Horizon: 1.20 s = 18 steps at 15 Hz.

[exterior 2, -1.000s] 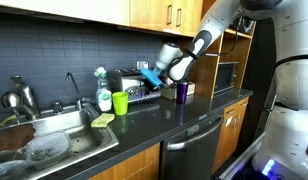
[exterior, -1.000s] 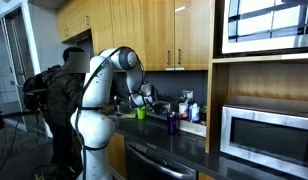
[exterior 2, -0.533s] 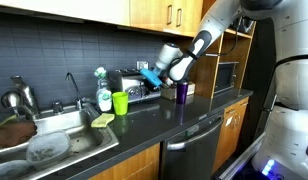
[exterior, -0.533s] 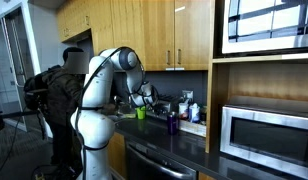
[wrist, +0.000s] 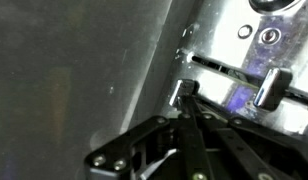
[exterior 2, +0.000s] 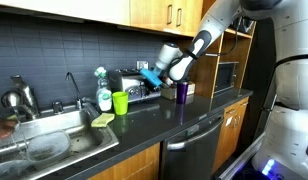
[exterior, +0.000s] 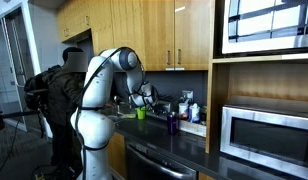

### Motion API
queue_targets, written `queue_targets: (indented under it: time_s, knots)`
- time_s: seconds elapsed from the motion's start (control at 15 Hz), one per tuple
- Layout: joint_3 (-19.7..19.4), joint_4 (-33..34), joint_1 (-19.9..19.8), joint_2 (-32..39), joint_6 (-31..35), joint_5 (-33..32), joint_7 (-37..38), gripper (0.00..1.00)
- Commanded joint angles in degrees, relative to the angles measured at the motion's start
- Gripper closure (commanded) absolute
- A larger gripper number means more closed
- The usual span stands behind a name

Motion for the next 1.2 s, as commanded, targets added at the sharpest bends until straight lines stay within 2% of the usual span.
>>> queue_targets:
  time_s: [0.0,0.53,1.13]
  knots:
    - [-0.41,0.67,0.29,5.81,-3.11,0.19,-0.04,1.00]
    - [1.34,0.72,-1.03,8.12,-2.03,2.27,-1.74,1.00]
    - [4.25,0.55,-3.54,7.58,-1.39,6.38,-5.43,1.00]
